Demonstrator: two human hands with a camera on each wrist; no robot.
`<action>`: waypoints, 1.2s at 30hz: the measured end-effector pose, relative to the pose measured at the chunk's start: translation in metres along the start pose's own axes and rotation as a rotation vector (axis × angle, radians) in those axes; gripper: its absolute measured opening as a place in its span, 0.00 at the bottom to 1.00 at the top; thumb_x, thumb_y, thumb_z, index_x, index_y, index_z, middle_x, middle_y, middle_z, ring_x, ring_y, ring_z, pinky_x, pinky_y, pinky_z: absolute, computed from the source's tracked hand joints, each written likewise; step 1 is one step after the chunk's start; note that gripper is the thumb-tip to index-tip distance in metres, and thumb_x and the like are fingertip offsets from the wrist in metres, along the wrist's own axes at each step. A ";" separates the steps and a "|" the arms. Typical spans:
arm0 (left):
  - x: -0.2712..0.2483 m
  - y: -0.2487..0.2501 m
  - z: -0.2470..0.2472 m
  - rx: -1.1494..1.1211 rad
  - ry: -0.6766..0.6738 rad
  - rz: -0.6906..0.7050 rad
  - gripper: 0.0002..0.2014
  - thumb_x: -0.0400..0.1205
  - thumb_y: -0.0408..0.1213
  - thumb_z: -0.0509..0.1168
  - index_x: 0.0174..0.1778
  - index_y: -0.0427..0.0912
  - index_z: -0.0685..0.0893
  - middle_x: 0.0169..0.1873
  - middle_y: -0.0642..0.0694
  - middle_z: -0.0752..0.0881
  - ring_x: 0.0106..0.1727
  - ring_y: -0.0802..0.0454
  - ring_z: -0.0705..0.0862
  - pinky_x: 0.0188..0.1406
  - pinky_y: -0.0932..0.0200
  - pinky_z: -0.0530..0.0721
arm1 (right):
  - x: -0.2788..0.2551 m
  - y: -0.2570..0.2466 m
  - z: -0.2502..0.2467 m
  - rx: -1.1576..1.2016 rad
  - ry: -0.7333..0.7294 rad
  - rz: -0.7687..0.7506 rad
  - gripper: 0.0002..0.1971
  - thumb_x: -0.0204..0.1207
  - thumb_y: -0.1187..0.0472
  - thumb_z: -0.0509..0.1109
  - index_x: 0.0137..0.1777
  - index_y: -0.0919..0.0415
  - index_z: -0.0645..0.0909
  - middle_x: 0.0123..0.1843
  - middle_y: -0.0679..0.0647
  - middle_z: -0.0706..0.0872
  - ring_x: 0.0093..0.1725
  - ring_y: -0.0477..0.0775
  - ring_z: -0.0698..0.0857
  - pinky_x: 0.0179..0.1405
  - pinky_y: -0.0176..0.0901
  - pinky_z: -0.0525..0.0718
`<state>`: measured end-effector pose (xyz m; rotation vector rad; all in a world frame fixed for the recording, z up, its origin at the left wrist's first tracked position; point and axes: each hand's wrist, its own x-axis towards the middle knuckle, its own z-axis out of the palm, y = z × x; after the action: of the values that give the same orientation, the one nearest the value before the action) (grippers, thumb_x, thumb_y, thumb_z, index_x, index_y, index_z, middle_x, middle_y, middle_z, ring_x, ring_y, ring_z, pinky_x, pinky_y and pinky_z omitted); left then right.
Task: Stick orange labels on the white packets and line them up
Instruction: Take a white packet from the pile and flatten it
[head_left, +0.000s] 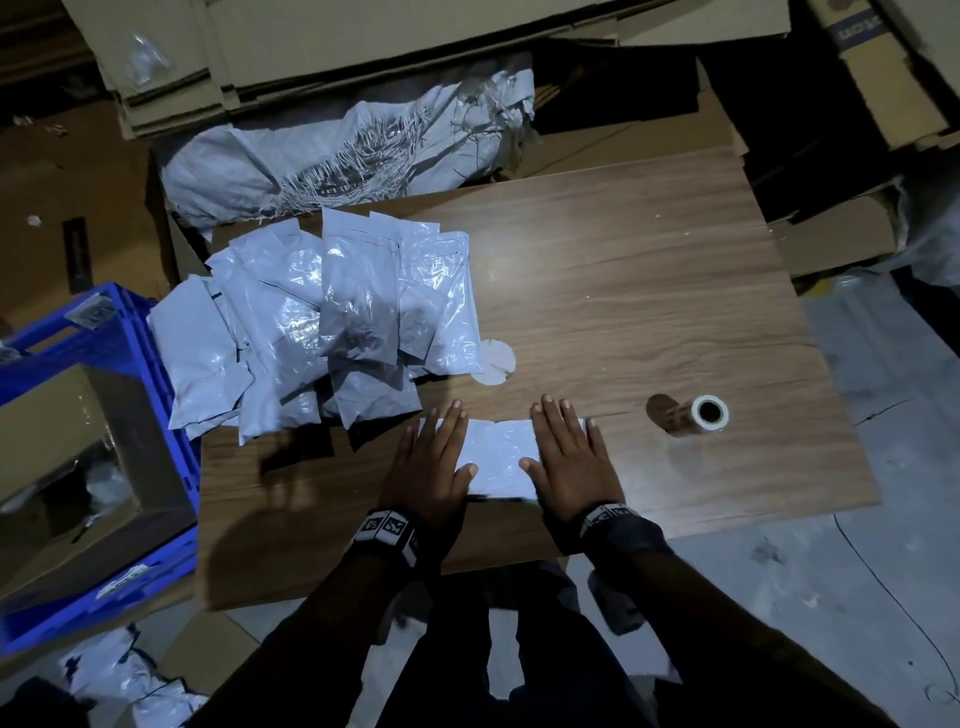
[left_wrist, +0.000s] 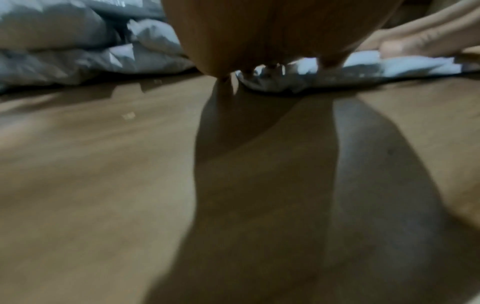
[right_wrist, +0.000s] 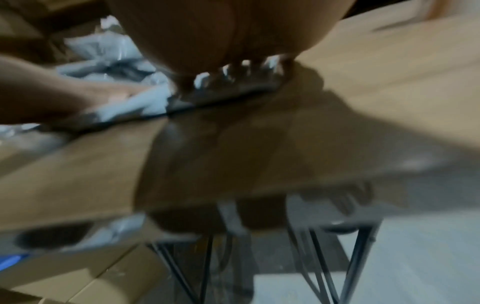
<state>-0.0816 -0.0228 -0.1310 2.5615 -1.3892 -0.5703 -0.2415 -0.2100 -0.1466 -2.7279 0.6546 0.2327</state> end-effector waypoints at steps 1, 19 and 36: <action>0.003 -0.002 -0.004 -0.027 0.009 0.013 0.37 0.83 0.53 0.59 0.88 0.42 0.62 0.88 0.44 0.62 0.86 0.40 0.64 0.83 0.36 0.64 | 0.000 0.004 -0.008 -0.012 0.000 -0.025 0.37 0.86 0.41 0.54 0.92 0.56 0.53 0.92 0.55 0.55 0.91 0.59 0.55 0.88 0.63 0.52; 0.005 0.040 -0.012 0.080 -0.007 0.157 0.38 0.77 0.65 0.64 0.84 0.54 0.72 0.87 0.38 0.63 0.86 0.33 0.64 0.70 0.28 0.74 | -0.044 0.005 -0.043 -0.042 0.049 -0.118 0.18 0.69 0.40 0.74 0.47 0.53 0.82 0.53 0.56 0.81 0.51 0.65 0.82 0.43 0.53 0.79; 0.015 0.034 0.005 0.178 -0.152 0.133 0.32 0.86 0.64 0.49 0.87 0.60 0.62 0.88 0.56 0.59 0.88 0.51 0.61 0.73 0.28 0.72 | -0.050 0.037 -0.006 0.041 -0.076 -0.202 0.35 0.89 0.45 0.52 0.92 0.52 0.47 0.93 0.49 0.44 0.91 0.51 0.43 0.89 0.53 0.49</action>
<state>-0.1021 -0.0539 -0.1285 2.5800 -1.7189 -0.6581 -0.3024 -0.2227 -0.1393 -2.7064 0.3563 0.2691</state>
